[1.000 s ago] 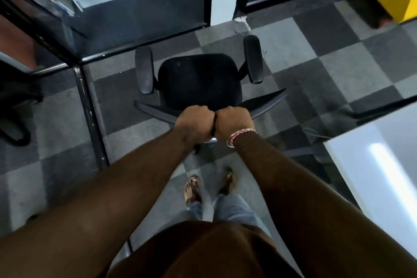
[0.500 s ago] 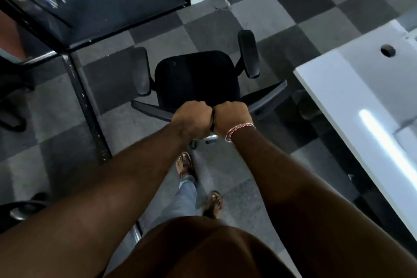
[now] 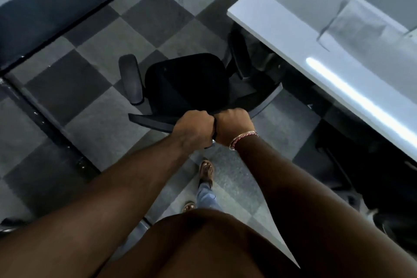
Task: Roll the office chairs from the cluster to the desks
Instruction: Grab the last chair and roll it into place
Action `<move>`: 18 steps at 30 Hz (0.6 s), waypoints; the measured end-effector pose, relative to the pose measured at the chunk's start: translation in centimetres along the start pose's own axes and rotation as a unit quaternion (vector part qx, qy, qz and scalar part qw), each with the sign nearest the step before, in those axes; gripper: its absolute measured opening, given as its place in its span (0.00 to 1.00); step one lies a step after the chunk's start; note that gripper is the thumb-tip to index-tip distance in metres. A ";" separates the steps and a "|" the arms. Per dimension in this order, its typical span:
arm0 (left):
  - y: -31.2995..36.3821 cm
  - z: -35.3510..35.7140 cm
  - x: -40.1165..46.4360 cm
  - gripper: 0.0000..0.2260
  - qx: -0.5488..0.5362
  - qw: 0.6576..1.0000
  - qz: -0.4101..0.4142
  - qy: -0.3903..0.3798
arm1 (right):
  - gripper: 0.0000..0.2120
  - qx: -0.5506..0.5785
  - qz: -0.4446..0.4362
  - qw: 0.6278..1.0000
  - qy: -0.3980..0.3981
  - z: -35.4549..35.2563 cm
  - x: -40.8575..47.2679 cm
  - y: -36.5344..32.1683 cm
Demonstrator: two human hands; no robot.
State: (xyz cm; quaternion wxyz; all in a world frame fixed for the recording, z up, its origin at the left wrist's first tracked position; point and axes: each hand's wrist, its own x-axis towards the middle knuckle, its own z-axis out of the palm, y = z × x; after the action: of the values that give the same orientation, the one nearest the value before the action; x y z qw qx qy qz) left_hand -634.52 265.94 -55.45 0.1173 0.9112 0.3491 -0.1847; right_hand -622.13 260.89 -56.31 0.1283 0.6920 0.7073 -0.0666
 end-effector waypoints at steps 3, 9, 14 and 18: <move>2.7 1.8 -2.7 0.03 -0.004 1.000 0.029 -0.003 | 0.12 0.005 0.038 0.999 -0.010 1.2 -5.1 -1.2; 8.1 4.2 -7.0 0.04 0.059 0.994 0.095 0.002 | 0.10 0.015 0.100 0.994 -0.027 3.5 -13.5 -2.2; 12.8 5.2 -8.3 0.04 0.129 0.985 0.106 -0.042 | 0.10 0.044 0.129 0.990 -0.024 4.9 -18.5 -1.7; 15.0 6.3 -7.8 0.08 0.128 0.972 0.198 -0.021 | 0.11 0.065 0.158 0.985 -0.013 6.0 -21.3 -0.1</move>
State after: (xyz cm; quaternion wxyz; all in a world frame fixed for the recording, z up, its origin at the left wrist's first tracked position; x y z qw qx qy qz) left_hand -631.30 248.28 -56.58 0.0410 0.9656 0.1332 -0.2197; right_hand -621.51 238.80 -56.29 0.1011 0.8010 0.5814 -0.1005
